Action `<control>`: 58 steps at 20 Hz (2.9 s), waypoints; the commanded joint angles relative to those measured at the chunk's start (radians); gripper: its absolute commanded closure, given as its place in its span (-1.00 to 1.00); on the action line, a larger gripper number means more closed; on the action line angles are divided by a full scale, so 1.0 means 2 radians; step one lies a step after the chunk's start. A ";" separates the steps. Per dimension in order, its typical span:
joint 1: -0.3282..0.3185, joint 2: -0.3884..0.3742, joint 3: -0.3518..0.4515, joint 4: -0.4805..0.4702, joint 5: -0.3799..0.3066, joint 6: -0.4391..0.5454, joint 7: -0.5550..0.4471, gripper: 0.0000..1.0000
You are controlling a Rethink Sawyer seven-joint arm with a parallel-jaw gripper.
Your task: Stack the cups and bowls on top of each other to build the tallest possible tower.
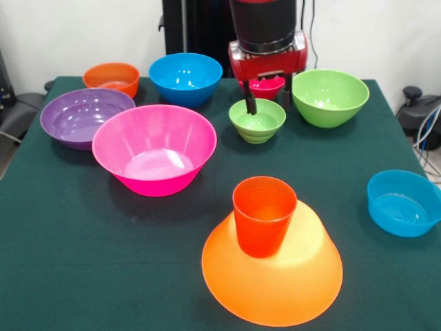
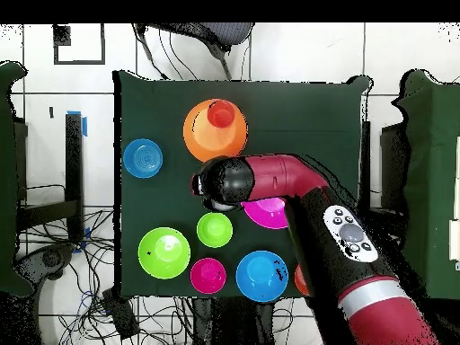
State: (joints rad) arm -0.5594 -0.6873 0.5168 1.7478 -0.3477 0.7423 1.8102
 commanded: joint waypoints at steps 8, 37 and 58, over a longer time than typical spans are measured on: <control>0.038 0.051 -0.065 -0.038 -0.029 0.024 0.020 -1.00; 0.056 0.091 -0.114 -0.070 -0.019 0.058 -0.008 -1.00; 0.073 0.076 -0.120 -0.069 -0.002 0.114 0.008 -1.00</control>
State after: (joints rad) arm -0.4436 -0.5148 0.2842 1.6468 -0.3471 0.8633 1.8102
